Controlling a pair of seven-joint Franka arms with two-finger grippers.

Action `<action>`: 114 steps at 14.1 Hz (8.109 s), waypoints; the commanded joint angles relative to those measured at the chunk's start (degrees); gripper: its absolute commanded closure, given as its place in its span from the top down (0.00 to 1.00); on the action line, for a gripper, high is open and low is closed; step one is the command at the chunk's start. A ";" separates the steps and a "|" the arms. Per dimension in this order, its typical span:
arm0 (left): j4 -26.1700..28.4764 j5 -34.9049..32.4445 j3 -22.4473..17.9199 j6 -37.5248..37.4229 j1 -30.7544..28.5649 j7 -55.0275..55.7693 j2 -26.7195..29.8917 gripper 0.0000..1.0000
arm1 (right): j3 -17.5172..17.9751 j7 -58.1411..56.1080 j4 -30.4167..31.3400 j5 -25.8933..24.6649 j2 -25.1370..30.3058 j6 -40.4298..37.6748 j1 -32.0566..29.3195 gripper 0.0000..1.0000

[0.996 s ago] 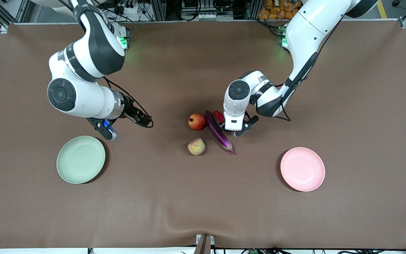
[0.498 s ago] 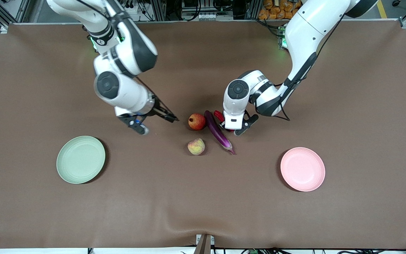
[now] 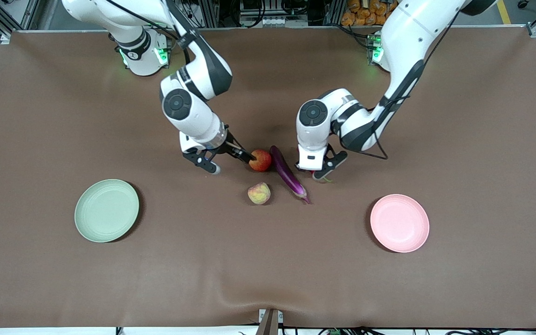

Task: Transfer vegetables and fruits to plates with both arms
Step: 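Grasp the red chili with the left gripper while the right gripper reaches the pomegranate, then place the chili on the pink plate while the right gripper lifts the pomegranate, then lower the pomegranate onto the green plate while the left gripper reaches the eggplant, then grasp the purple eggplant with the left gripper while the right gripper reaches the peach, then place the eggplant on the pink plate while the right gripper grasps the peach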

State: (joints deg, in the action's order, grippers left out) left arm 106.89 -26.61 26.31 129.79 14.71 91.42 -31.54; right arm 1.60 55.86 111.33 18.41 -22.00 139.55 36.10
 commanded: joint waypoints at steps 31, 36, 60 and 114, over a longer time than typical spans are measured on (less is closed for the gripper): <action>-27.61 -0.99 -4.95 -5.43 -24.03 -52.22 -15.40 1.00 | -2.30 -9.70 -2.33 0.49 10.12 -20.42 -11.02 0.55; -27.44 -0.38 -4.60 -5.77 -24.29 -51.87 -13.73 1.00 | -2.39 -28.12 -5.15 -0.47 4.28 -22.14 -24.47 0.54; -26.47 -0.90 1.64 -8.24 4.27 16.68 -18.46 1.00 | -1.86 -41.67 -5.69 -3.82 -3.06 -16.33 -33.39 1.00; -25.33 4.87 1.29 -12.00 -24.46 -50.55 -4.25 1.00 | -2.30 -22.06 -32.06 -9.70 -14.48 -39.10 -29.66 0.34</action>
State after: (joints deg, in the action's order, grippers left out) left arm 80.17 -25.09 27.34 121.51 -9.04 41.63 -40.87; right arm -2.10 41.16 74.12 10.18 -39.18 99.80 9.87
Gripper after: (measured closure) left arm 0.000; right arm 0.203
